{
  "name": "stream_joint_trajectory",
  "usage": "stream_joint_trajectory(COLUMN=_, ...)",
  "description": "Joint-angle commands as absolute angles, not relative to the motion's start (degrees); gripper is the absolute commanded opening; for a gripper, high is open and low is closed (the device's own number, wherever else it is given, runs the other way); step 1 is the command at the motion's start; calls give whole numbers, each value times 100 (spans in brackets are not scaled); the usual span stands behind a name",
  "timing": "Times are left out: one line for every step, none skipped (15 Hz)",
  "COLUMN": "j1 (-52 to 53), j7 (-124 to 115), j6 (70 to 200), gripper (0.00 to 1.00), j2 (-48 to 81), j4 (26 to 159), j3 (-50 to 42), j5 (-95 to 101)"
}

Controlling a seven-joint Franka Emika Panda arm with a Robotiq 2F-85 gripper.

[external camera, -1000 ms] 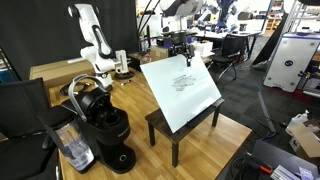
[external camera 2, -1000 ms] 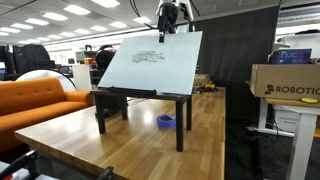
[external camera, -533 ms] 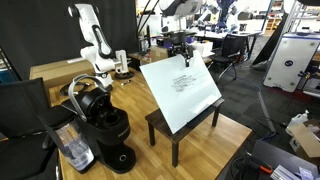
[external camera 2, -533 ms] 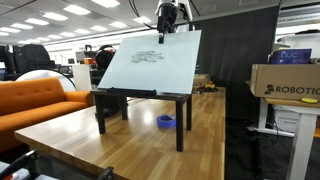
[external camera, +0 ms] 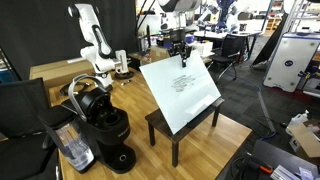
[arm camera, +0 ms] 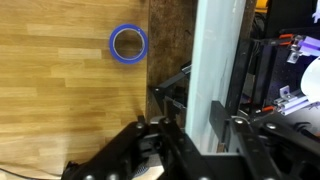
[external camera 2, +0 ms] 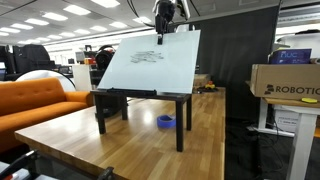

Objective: Take the board off the stand and put it on the table

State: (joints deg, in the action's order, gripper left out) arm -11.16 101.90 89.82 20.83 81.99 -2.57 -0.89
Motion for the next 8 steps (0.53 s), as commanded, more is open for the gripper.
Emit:
stream_joint_trajectory(j1=-1023, j7=9983, j6=9014, gripper=14, j2=1879, j4=8329, j3=-250, j5=24)
stream_joint_trajectory(j1=-987, j7=9812, j6=9010, gripper=13, j2=1767, j4=8409, j3=-258, j5=35)
stream_joint_trajectory(j1=-947, j7=9639, j6=8996, gripper=11, j2=1544, j4=8600, j3=-262, j5=83)
stream_joint_trajectory(j1=-906, j7=9510, j6=8984, gripper=10, j2=1339, j4=8774, j3=-265, j5=131)
stream_joint_trajectory(j1=-856, j7=9386, j6=8957, gripper=3, j2=1118, j4=8941, j3=-270, j5=215)
stream_joint_trajectory(j1=-812, j7=9262, j6=8852, gripper=3, j2=824, j4=9224, j3=-276, j5=317)
stream_joint_trajectory(j1=-779, j7=9187, j6=8821, gripper=4, j2=560, j4=9441, j3=-274, j5=394)
stream_joint_trajectory(j1=-747, j7=9158, j6=8708, gripper=1, j2=300, j4=9652, j3=-277, j5=484)
